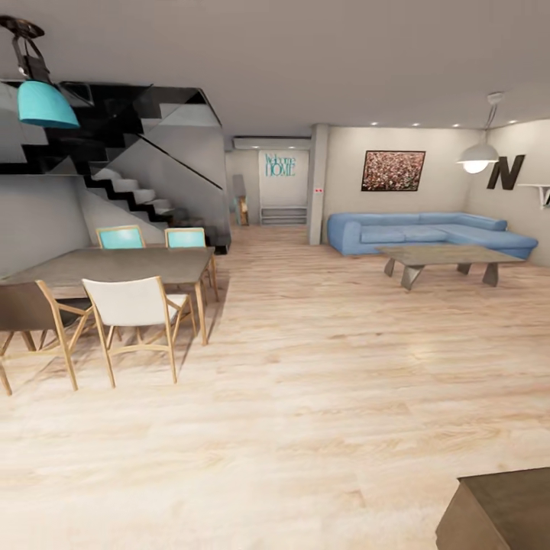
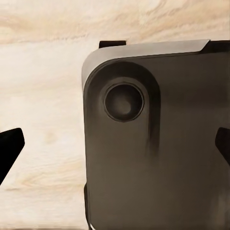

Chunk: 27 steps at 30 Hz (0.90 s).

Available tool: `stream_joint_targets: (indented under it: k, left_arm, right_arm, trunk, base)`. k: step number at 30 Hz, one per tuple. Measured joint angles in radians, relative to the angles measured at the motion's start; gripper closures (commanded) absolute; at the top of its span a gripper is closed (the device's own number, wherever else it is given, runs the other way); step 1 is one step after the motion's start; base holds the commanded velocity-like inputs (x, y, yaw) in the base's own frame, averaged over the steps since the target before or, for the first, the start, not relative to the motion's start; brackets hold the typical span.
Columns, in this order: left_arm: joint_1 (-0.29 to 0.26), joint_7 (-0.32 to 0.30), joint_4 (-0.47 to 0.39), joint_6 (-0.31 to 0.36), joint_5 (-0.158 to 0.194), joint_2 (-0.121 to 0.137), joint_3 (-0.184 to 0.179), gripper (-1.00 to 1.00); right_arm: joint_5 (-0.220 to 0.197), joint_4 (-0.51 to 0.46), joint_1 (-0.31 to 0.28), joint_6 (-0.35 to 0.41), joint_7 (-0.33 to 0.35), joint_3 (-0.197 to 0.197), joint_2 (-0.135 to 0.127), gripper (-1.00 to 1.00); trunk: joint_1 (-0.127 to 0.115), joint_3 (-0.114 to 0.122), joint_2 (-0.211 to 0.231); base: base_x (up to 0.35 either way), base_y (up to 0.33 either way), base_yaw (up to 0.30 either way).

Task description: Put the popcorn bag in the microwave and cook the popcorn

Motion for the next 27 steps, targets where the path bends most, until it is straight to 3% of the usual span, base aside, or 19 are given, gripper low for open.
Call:
stream_joint_targets:
  k: [27]
  left_arm:
    - [0.000, 0.000, 0.000, 0.000, 0.000, 0.000, 0.000, -1.00]
  right_arm:
    - [0.001, 0.000, 0.000, -0.002, 0.000, 0.000, 0.000, -1.00]
  trunk:
    - [0.000, 0.000, 0.000]
  base:
    - [0.000, 0.000, 0.273]
